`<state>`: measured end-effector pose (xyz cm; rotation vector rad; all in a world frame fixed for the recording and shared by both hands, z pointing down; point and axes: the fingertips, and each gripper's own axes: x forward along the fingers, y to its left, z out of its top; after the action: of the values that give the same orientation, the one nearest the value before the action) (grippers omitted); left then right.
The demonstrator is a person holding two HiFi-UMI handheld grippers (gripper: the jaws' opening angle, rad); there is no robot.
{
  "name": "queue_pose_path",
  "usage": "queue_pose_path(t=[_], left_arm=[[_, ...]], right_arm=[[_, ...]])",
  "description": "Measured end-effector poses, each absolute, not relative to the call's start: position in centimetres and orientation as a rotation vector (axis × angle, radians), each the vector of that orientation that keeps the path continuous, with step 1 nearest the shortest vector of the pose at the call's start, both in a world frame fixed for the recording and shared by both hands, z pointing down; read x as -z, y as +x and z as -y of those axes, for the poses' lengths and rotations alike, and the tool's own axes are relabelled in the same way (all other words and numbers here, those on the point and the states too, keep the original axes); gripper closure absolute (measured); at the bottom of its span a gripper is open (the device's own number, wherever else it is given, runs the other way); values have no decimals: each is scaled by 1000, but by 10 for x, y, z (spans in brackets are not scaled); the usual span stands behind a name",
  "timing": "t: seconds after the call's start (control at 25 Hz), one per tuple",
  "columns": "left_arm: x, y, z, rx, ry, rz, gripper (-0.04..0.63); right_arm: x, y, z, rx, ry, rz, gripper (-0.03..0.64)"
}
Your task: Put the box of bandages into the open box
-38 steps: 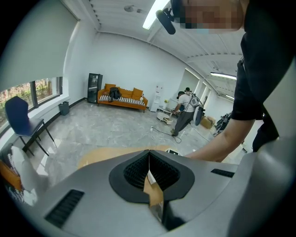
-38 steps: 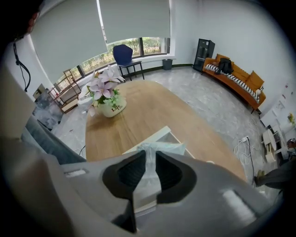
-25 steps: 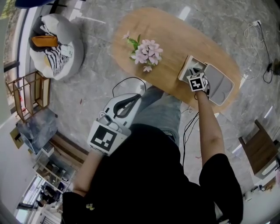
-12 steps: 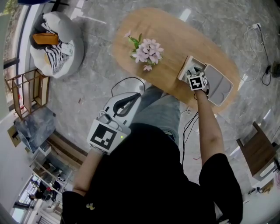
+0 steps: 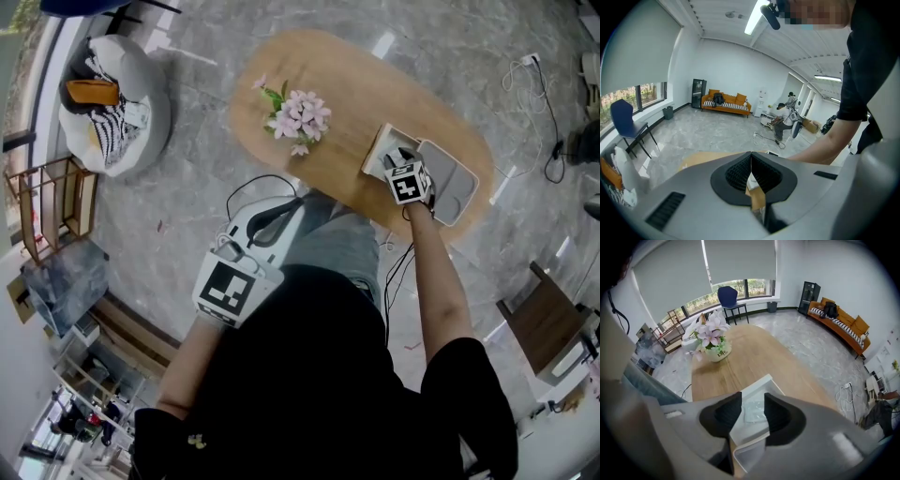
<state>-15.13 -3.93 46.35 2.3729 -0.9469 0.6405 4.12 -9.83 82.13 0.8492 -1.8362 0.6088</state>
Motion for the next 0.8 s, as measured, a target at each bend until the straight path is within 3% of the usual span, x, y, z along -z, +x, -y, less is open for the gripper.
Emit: queue_pose_path(t=[0.44,0.8], left_arm=[[-438,-105,30,-624,2530,904,584],[-425,-68,23,-559,2564,886,584]], right_arm=[[-726,60,75,-542,916,1954,611],[-639,83,56,-526,1072,2063,618]])
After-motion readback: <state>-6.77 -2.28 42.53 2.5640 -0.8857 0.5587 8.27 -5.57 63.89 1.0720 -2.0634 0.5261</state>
